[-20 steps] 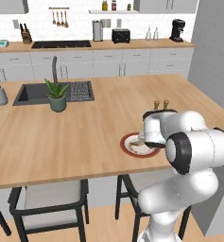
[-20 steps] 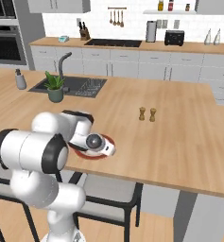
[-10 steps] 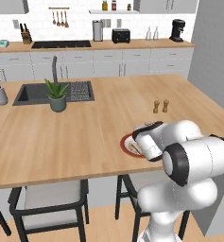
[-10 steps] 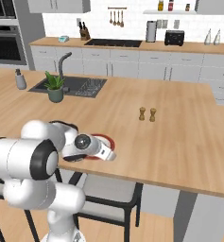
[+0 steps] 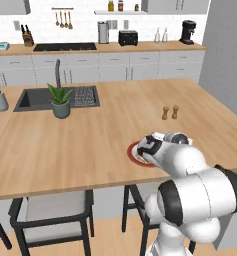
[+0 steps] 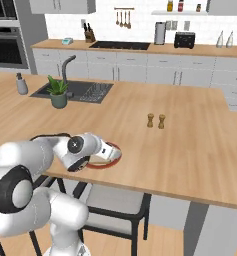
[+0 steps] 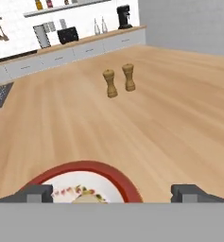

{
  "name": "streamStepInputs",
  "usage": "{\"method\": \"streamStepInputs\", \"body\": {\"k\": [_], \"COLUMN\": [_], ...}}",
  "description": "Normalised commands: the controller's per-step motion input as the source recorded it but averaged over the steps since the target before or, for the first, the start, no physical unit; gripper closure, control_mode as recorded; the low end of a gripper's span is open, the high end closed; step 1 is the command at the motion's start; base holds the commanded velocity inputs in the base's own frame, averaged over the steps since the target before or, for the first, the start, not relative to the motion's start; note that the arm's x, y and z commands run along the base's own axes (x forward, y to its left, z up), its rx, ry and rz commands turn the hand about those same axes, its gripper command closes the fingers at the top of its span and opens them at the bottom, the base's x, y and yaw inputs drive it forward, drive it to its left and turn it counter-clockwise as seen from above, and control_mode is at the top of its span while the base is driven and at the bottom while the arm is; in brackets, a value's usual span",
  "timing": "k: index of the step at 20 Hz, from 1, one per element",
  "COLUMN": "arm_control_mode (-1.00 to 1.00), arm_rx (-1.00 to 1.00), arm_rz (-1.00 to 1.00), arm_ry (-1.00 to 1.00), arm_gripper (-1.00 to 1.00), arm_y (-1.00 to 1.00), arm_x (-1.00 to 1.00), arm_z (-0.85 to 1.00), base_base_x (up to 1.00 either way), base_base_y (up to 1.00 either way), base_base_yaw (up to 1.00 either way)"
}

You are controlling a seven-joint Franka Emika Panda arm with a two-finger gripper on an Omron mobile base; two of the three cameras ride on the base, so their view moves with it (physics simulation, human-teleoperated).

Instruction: Start the toaster. Once the lever pops up, take the bread to the plate on the dining counter.

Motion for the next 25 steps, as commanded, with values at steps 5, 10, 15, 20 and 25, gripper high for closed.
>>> {"method": "streamStepInputs", "body": {"k": [5, 10, 15, 20, 25], "arm_control_mode": [-1.00, -1.00, -1.00, -1.00, -1.00], "arm_rx": [-0.03, 0.00, 0.00, 0.01, 0.02], "arm_rz": [0.00, 0.00, 0.00, -0.03, -0.09], "arm_ry": [0.00, 0.00, 0.00, 0.09, 0.06], "arm_gripper": [-1.00, -1.00, -1.00, -1.00, -1.00], "arm_y": [-0.03, 0.00, 0.00, 0.00, 0.00], "arm_x": [-0.06, -0.28, -0.43, -0.95, -1.00], "arm_z": [1.00, 1.00, 1.00, 0.72, 0.04], "base_base_x": [0.00, 0.00, 0.00, 0.00, 0.00], "base_base_y": [0.00, 0.00, 0.00, 0.00, 0.00], "base_base_yaw": [0.00, 0.00, 0.00, 0.00, 0.00]}}
